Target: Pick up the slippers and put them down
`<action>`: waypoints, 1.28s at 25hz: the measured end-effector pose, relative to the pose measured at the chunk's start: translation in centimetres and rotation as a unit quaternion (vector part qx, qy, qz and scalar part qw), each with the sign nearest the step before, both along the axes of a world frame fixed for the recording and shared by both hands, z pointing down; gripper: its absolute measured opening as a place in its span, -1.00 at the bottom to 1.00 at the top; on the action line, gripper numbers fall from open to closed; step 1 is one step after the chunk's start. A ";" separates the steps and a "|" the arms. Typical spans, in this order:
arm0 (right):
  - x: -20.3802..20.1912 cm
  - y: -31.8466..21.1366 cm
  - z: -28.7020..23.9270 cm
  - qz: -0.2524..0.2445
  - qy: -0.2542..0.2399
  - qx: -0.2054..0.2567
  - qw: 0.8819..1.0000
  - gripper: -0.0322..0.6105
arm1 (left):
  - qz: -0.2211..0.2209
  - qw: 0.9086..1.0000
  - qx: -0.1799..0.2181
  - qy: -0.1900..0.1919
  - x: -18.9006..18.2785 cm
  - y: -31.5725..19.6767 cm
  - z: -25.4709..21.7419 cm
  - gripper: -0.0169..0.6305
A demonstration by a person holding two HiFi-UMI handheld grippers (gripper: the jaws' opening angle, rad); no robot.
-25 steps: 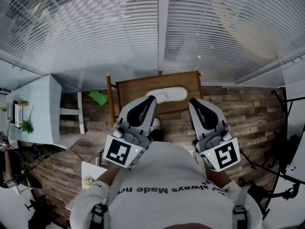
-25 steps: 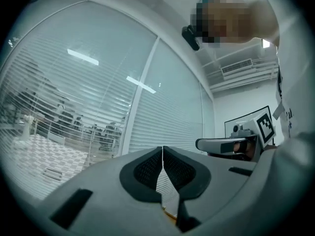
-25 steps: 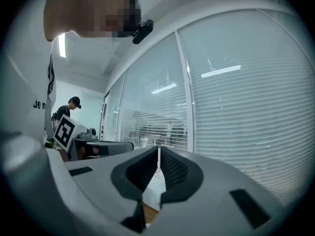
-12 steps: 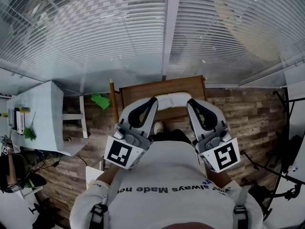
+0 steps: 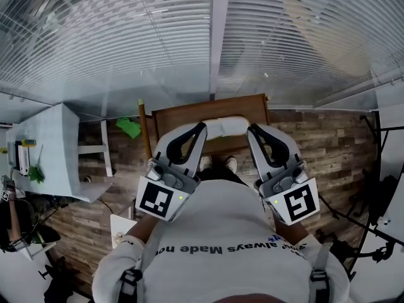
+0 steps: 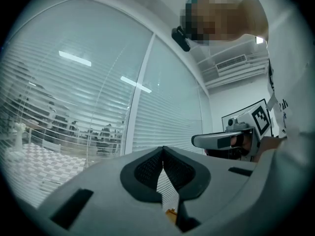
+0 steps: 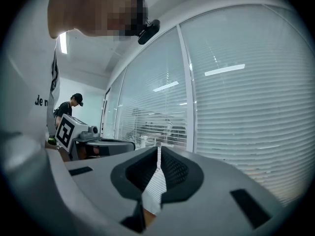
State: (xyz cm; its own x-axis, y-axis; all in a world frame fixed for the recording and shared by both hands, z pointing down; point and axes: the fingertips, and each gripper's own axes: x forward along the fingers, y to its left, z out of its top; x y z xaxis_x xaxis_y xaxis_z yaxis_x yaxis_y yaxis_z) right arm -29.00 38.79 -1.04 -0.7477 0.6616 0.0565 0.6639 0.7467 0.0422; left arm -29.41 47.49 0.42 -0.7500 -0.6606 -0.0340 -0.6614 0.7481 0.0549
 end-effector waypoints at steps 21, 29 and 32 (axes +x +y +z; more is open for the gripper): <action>-1.2 -2.0 11.6 -0.001 0.101 0.038 0.994 -0.80 | -0.005 0.993 -0.018 0.118 -0.6 -0.9 11.3 -0.91; -3.0 -4.1 19.9 0.011 0.162 0.056 0.985 -0.57 | -0.014 0.983 -0.028 0.183 -2.2 -0.7 18.5 -0.74; -3.5 -5.0 23.0 0.019 0.181 0.067 0.981 -0.53 | -0.025 0.975 -0.025 0.218 -2.6 -0.1 22.0 -0.65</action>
